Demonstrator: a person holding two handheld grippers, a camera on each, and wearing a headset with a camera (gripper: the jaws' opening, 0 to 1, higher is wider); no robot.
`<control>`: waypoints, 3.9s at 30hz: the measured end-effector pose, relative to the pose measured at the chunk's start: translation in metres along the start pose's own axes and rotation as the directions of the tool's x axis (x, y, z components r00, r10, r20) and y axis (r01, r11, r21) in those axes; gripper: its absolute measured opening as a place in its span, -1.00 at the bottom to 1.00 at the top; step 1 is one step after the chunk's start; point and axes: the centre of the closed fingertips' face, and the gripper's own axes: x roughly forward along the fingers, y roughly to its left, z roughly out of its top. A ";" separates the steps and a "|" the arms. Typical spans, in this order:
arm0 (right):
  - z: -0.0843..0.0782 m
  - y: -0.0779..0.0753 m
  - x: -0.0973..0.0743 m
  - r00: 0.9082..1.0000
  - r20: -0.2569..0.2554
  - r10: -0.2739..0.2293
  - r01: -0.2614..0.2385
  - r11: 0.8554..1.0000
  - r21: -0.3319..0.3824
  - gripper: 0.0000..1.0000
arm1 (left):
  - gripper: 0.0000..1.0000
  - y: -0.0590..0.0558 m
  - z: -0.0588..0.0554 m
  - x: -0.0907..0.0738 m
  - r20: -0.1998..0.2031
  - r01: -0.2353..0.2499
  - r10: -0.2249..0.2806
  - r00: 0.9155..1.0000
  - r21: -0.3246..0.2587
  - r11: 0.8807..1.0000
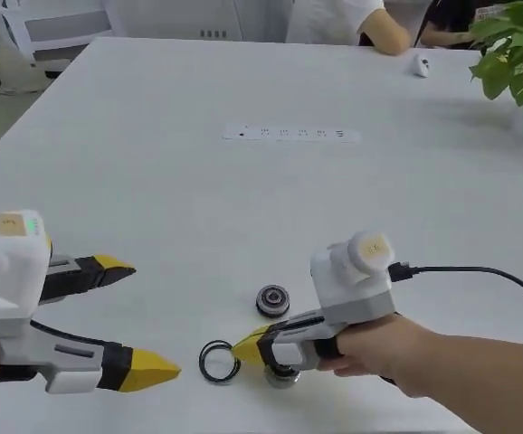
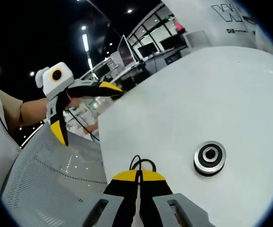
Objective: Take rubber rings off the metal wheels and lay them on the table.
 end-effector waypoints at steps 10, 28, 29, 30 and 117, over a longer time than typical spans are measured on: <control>-0.002 -0.003 0.003 1.000 -0.010 -0.018 0.018 1.000 -0.021 -0.98 | 0.68 -0.002 0.001 0.001 -0.001 0.008 -0.008 1.000 0.003 1.000; 0.007 -0.005 -0.007 0.998 0.009 -0.055 0.056 0.994 -0.089 -0.59 | 0.66 0.001 0.003 0.003 -0.005 0.007 -0.007 1.000 0.004 1.000; 0.009 -0.006 -0.008 0.998 0.016 -0.059 0.060 0.994 -0.094 -0.58 | 0.66 0.001 0.003 0.003 -0.004 0.007 -0.007 1.000 0.004 1.000; 0.010 -0.006 -0.010 0.998 0.020 -0.061 0.063 0.993 -0.097 -0.57 | 0.66 0.001 0.004 0.004 -0.004 0.007 -0.007 1.000 0.005 1.000; 0.009 -0.085 -0.040 0.951 0.129 -0.282 0.303 0.934 -0.191 -0.67 | -0.57 0.010 0.019 0.158 -0.083 0.107 -0.104 0.991 0.037 0.994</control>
